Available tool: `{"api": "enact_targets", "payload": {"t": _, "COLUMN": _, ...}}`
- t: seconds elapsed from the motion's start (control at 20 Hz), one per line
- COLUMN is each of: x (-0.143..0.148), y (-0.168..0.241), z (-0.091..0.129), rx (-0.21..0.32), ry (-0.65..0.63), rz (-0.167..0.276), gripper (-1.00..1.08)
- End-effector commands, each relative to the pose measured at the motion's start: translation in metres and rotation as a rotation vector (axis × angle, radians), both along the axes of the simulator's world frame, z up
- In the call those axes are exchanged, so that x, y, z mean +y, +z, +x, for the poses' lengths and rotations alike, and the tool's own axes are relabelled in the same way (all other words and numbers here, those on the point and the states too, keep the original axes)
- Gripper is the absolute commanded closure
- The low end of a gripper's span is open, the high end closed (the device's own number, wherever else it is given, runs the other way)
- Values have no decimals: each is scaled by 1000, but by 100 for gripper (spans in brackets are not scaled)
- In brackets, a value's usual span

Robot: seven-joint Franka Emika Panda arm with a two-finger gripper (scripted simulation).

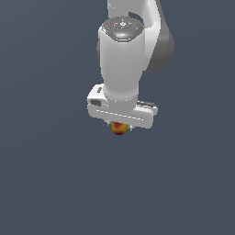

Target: Pick up the object and move it to a goal position.

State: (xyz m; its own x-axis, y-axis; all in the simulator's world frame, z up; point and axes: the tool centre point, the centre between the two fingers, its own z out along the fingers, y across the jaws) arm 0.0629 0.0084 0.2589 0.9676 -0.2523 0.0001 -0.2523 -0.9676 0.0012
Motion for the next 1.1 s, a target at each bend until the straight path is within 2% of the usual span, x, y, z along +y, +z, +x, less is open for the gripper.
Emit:
{"api": "enact_targets", "payload": {"t": 0.0, "x": 10, "y": 26, "z": 5, "rx": 0, "ry": -1, "rz": 0, "gripper": 108}}
{"api": "enact_targets", "payload": {"t": 0.5, "x": 40, "y": 99, "z": 24, "rx": 0, "ry": 0, "rz": 0, "gripper": 108}}
{"api": "enact_targets", "payload": {"t": 1.05, "x": 58, "y": 143, "z": 38, "rx": 0, "ry": 0, "rz": 1, "gripper": 108}}
